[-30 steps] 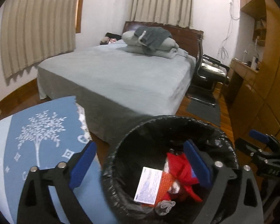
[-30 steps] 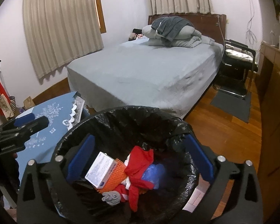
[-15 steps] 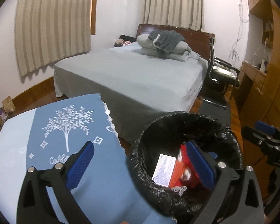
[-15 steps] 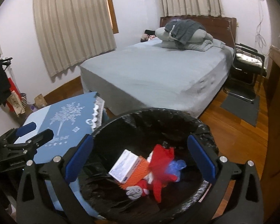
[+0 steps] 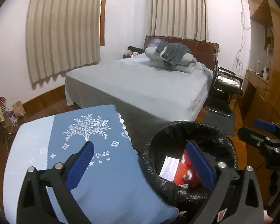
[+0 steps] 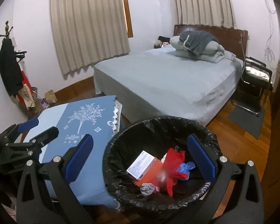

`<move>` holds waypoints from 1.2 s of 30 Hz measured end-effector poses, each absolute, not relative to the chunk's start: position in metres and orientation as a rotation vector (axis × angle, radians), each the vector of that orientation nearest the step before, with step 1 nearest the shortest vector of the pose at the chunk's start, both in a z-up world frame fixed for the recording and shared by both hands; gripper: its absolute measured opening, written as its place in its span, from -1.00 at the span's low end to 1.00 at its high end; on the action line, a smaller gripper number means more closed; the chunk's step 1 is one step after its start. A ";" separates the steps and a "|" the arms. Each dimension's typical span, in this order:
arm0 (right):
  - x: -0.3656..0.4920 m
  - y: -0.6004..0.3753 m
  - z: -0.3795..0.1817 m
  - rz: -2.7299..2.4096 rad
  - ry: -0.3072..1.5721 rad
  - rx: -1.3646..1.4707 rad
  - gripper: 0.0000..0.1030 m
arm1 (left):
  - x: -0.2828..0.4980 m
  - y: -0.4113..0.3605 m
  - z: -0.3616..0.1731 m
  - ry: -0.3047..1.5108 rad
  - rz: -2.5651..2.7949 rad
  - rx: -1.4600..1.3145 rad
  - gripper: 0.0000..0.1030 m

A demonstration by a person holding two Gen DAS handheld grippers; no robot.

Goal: Collect trash

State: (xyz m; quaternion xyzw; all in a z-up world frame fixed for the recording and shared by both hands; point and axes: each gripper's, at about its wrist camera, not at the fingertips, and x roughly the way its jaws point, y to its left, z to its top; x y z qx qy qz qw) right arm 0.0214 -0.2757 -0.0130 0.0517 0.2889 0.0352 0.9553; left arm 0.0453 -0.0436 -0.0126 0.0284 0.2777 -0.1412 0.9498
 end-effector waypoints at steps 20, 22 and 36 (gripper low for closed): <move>0.009 -0.262 -0.004 0.098 0.567 0.088 0.90 | 0.023 -0.032 0.002 0.523 -0.287 0.027 0.88; 0.008 -0.262 -0.003 0.100 0.567 0.088 0.90 | 0.023 -0.032 0.002 0.523 -0.286 0.028 0.88; 0.008 -0.260 -0.003 0.099 0.568 0.085 0.90 | 0.023 -0.031 0.001 0.523 -0.286 0.027 0.88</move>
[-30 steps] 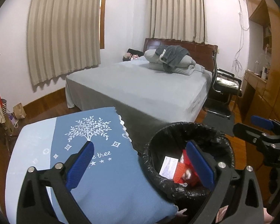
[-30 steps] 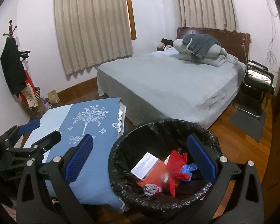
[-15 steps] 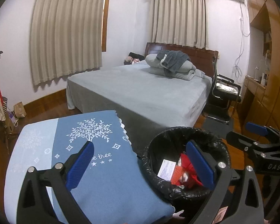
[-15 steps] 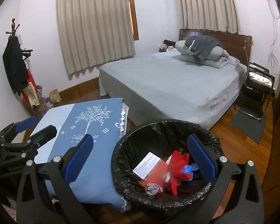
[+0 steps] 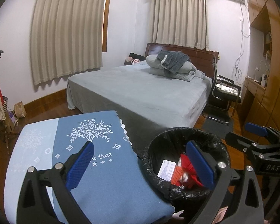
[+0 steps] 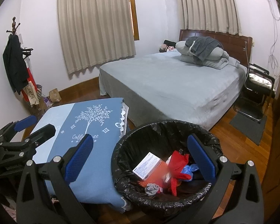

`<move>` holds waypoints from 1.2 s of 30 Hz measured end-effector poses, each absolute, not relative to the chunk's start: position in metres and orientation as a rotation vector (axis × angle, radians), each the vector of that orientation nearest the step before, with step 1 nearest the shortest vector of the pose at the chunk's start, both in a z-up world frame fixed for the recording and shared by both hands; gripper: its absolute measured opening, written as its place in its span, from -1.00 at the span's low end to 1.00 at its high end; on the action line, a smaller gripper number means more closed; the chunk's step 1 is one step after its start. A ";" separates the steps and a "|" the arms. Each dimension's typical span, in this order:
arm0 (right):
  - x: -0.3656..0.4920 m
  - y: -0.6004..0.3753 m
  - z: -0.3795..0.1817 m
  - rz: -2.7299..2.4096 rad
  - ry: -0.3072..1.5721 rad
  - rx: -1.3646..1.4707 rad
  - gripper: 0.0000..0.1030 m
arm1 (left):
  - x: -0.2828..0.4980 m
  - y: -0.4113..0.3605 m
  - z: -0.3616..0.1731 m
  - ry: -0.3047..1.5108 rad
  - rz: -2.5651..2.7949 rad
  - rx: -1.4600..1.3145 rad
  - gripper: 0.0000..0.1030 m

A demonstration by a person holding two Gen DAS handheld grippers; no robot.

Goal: Collect trash

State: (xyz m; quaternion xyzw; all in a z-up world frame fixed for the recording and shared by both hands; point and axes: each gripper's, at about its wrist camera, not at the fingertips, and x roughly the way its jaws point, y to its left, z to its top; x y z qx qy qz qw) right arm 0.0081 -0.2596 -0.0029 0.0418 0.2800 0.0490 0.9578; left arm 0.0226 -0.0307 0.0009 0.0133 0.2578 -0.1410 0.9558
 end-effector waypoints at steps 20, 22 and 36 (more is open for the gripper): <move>0.008 -0.259 -0.003 0.098 0.567 0.083 0.90 | 0.022 -0.029 0.001 0.522 -0.285 0.025 0.88; 0.008 -0.259 -0.003 0.099 0.567 0.083 0.90 | 0.022 -0.029 0.001 0.522 -0.286 0.026 0.88; 0.008 -0.258 -0.003 0.099 0.568 0.082 0.90 | 0.022 -0.027 0.000 0.523 -0.286 0.025 0.88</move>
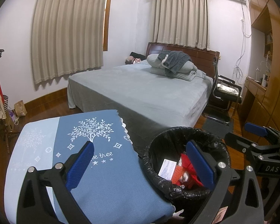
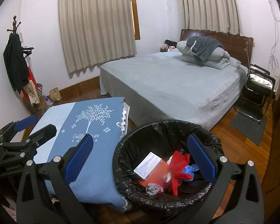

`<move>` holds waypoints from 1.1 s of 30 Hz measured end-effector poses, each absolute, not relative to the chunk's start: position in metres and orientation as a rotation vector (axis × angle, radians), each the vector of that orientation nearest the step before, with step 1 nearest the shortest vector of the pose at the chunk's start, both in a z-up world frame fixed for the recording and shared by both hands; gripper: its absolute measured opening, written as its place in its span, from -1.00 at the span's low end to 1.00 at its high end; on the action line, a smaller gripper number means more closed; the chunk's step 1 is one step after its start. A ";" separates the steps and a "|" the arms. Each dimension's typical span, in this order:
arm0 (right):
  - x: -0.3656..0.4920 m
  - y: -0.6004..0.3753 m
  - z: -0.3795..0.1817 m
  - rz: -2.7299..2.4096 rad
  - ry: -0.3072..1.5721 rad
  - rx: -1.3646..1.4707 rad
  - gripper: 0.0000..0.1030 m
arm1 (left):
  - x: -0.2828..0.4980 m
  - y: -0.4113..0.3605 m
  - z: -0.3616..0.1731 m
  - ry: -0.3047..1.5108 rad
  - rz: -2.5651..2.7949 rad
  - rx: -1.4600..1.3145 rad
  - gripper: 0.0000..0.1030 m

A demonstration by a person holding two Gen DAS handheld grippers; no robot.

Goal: Collect trash

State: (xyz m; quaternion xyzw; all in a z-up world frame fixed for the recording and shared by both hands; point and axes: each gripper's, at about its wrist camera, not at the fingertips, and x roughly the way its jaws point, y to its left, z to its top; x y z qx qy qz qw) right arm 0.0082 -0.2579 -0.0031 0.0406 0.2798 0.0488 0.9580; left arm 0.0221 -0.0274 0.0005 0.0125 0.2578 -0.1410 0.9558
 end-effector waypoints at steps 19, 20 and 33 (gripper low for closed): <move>0.008 -0.256 -0.004 0.098 0.567 0.081 0.90 | 0.023 -0.026 0.000 0.523 -0.287 0.024 0.88; 0.008 -0.256 -0.004 0.099 0.567 0.082 0.90 | 0.023 -0.026 0.000 0.523 -0.287 0.024 0.88; 0.008 -0.256 -0.004 0.099 0.568 0.081 0.90 | 0.023 -0.025 0.000 0.523 -0.287 0.024 0.88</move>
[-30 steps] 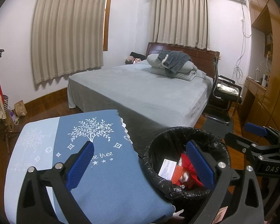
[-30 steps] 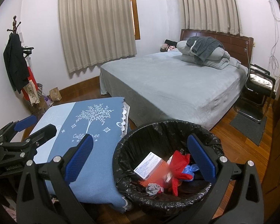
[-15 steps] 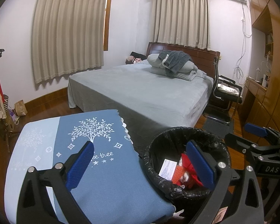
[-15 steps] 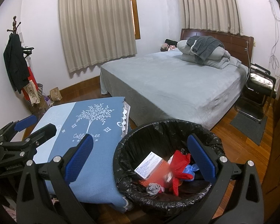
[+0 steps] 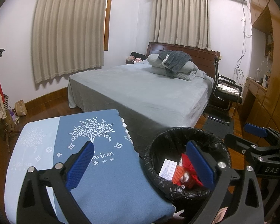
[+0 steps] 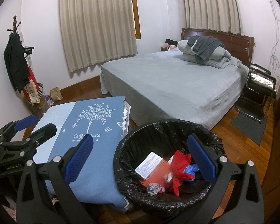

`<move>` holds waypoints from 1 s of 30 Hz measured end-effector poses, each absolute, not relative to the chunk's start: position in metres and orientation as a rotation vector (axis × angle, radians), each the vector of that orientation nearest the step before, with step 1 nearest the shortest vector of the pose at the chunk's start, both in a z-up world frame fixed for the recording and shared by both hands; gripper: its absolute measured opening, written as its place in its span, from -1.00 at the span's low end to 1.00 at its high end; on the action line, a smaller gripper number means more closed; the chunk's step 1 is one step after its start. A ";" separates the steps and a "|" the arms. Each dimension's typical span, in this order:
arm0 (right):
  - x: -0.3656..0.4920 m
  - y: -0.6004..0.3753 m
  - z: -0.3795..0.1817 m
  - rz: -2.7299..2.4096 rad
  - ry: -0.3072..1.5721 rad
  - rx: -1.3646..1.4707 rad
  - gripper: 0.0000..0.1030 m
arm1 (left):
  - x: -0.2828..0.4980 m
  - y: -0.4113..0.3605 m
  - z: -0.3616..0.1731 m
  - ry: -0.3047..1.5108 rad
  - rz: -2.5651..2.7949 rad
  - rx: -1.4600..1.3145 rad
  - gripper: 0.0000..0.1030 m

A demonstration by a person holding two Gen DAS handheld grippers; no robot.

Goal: Collect trash

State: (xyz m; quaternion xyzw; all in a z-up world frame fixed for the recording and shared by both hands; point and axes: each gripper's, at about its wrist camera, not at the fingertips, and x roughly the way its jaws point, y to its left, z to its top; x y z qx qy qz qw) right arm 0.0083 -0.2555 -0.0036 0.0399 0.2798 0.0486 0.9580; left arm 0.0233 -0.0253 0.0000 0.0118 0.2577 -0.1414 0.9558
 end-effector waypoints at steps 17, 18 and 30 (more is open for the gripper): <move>0.008 -0.254 -0.004 0.100 0.570 0.081 0.90 | 0.023 -0.024 0.000 0.526 -0.288 0.023 0.88; 0.008 -0.254 -0.004 0.100 0.571 0.080 0.90 | 0.024 -0.025 0.000 0.526 -0.288 0.024 0.88; 0.006 -0.251 -0.005 0.101 0.573 0.082 0.90 | 0.021 -0.024 0.001 0.528 -0.287 0.022 0.88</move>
